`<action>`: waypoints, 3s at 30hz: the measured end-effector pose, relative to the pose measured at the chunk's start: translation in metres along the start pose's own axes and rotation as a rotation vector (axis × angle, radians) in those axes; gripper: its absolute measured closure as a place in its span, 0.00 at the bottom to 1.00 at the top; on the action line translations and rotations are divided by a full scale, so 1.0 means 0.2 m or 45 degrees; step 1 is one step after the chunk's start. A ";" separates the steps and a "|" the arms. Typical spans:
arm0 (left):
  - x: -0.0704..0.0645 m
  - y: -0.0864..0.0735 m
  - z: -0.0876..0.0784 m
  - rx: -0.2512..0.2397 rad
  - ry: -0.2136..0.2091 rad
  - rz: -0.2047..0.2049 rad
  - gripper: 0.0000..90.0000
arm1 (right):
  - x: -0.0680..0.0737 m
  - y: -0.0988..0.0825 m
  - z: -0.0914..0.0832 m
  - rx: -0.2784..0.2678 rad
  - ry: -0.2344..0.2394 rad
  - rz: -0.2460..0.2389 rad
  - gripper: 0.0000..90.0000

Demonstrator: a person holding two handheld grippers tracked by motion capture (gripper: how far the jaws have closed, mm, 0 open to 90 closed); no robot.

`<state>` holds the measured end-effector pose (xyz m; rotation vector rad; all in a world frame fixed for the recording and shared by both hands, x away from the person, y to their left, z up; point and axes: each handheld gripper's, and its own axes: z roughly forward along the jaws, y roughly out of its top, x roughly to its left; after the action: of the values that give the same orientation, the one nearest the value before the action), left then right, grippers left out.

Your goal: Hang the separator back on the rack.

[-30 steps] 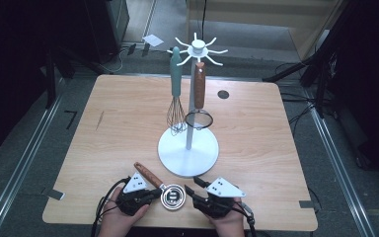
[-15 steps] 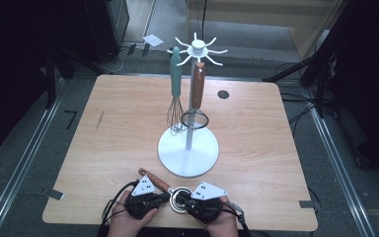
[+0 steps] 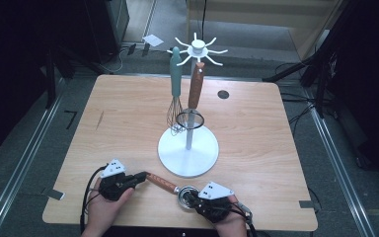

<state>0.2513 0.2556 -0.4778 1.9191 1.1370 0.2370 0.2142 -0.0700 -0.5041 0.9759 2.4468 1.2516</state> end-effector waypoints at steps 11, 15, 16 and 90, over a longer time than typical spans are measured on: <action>0.00 0.01 0.07 0.101 -0.025 -0.003 0.97 | -0.09 -0.04 -0.08 -0.061 -0.184 0.064 0.90; -0.01 0.01 0.09 0.128 -0.044 -0.001 0.98 | -0.11 -0.05 -0.15 -0.117 -0.236 0.130 0.93; -0.02 0.01 0.10 0.134 -0.041 0.004 0.98 | -0.11 -0.06 -0.17 -0.124 -0.234 0.159 0.92; -0.32 -0.05 0.22 0.145 -0.193 0.122 0.90 | -0.27 0.21 -0.14 0.508 0.141 -0.508 0.70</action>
<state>0.2333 0.1815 -0.4963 2.0577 0.9774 0.0781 0.2606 -0.1054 -0.4588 0.4598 2.8550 0.7199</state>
